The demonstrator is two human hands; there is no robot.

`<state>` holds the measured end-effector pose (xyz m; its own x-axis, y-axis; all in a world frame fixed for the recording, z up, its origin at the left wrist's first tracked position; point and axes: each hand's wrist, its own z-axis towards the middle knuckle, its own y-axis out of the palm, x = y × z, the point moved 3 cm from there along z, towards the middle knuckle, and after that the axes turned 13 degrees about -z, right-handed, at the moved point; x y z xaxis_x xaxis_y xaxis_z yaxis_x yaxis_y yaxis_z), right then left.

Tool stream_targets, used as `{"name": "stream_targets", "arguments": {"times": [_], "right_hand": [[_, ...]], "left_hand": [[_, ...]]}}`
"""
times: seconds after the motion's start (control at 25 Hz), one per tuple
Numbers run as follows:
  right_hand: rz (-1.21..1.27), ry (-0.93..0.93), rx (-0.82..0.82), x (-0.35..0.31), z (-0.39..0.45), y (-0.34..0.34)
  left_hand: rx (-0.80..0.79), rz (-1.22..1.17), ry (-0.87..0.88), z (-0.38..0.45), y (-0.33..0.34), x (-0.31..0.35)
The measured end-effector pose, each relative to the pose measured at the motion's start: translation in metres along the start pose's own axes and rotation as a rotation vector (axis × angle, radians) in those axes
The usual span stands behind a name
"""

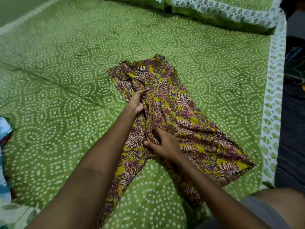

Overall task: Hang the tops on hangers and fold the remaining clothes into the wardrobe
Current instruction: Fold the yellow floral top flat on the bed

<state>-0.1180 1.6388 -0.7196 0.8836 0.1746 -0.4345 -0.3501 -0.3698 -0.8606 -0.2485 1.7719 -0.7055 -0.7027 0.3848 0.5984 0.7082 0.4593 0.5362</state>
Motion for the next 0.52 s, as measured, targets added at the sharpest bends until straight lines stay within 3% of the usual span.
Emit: {"name": "stream_targets", "arguments": {"times": [0.16, 0.28, 0.36, 0.52], "right_hand": [[-0.012, 0.032, -0.011, 0.001, 0.004, 0.004], [-0.031, 0.108, -0.028, -0.005, 0.012, -0.002], [0.084, 0.159, -0.034, -0.007, 0.021, -0.011], [0.322, 0.217, 0.165, -0.008, 0.056, -0.024]], "left_hand": [[0.09, -0.106, 0.101, 0.038, -0.011, 0.032], [0.082, -0.117, 0.146, 0.053, -0.014, 0.047], [0.057, -0.137, 0.178, 0.067, -0.016, 0.053], [0.067, -0.094, 0.252, 0.09, -0.022, 0.066]]}}
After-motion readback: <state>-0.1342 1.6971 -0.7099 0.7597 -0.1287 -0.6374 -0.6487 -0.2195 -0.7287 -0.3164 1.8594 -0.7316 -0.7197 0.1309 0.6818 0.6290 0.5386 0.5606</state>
